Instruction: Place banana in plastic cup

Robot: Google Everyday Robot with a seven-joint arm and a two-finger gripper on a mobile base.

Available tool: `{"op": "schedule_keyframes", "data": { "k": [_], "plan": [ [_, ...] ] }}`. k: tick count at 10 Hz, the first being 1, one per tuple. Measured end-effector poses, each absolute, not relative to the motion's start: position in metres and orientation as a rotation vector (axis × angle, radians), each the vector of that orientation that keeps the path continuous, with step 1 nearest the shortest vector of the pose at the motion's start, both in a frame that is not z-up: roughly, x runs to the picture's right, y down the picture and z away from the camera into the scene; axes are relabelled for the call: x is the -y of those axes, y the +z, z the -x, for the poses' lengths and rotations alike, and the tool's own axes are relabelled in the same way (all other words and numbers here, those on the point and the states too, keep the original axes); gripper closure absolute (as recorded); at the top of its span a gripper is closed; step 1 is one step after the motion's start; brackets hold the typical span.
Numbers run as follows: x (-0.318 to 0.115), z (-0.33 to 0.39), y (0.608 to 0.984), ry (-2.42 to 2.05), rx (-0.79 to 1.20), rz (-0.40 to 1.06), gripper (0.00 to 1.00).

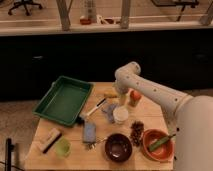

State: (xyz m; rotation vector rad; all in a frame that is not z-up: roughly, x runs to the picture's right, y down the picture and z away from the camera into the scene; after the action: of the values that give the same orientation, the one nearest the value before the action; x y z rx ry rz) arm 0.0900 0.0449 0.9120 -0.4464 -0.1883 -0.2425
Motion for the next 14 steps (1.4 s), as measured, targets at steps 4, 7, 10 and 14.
{"op": "schedule_keyframes", "data": {
  "k": [4,7,10,14],
  "plan": [
    [-0.041,-0.09,0.939,-0.151,0.175,0.449,0.2],
    [-0.04,-0.092,0.951,-0.095,0.187,0.458,0.2],
    [-0.04,-0.093,0.962,-0.056,0.208,0.489,0.2],
    [-0.044,-0.087,0.978,-0.04,0.229,0.541,0.41]
  ]
}}
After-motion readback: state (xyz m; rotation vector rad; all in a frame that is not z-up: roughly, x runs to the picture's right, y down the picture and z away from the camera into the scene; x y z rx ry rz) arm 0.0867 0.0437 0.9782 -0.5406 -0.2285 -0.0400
